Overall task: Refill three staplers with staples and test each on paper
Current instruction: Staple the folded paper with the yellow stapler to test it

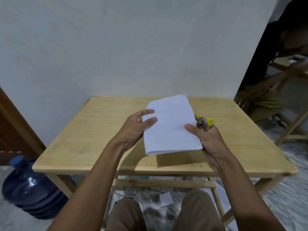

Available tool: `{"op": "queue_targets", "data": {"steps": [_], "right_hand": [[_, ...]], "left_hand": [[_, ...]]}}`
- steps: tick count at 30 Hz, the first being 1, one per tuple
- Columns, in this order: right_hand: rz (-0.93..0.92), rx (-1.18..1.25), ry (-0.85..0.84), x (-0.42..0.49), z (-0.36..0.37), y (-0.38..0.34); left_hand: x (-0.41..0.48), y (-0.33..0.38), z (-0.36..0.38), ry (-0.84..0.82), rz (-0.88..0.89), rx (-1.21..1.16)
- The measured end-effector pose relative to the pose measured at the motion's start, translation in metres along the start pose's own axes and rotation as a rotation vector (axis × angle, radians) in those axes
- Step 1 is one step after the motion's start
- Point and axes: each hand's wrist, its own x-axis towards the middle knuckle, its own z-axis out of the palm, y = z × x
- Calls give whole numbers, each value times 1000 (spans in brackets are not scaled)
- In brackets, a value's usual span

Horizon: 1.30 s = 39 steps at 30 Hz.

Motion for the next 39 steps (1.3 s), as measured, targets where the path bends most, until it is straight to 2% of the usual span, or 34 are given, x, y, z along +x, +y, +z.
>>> {"op": "queue_targets", "data": {"steps": [4, 9, 16, 21, 27, 31, 35, 39], "right_hand": [[-19, 18, 50, -1, -1, 2], [-69, 26, 61, -5, 1, 9], [-135, -137, 42, -8, 2, 5], [-212, -269, 171, 0, -7, -6], [-203, -366, 1, 8, -9, -19], [-241, -409, 68, 11, -8, -12], [-208, -403, 112, 9, -6, -4], [-169, -369, 141, 6, -3, -3]], "left_hand": [[-3, 2, -3, -113, -63, -25], [-1, -1, -7, -62, 9, 12], [-1, -6, -7, 28, 34, 66], [-4, -5, -7, 32, 33, 54], [-2, -2, -5, 0, 32, 81], [2, -6, -3, 49, 50, 228], [-1, -10, 6, 123, 73, 157], [-3, -12, 14, 191, 142, 237]]}}
